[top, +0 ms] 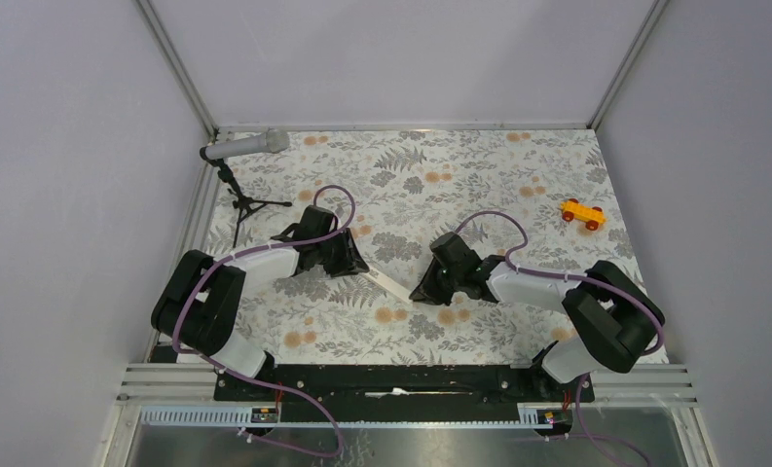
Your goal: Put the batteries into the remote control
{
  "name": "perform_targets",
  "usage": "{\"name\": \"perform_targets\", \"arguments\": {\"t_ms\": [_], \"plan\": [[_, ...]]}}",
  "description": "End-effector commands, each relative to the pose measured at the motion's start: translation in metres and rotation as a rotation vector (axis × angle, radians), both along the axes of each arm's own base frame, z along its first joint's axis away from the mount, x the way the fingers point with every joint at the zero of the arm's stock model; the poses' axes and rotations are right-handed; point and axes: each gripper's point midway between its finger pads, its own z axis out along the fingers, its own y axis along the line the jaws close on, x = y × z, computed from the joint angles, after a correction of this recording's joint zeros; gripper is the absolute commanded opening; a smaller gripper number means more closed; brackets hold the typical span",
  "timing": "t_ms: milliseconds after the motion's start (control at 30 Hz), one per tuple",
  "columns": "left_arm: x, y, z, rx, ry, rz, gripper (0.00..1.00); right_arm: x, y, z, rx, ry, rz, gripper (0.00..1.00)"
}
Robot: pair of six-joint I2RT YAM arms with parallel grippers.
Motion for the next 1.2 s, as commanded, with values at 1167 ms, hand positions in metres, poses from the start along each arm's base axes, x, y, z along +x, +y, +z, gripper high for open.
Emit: {"name": "perform_targets", "arguments": {"t_ms": [1167], "plan": [[-0.031, 0.048, -0.044, 0.330, 0.137, -0.048, 0.03, 0.024, 0.001, -0.033, -0.118, -0.041, 0.013, 0.15]]}}
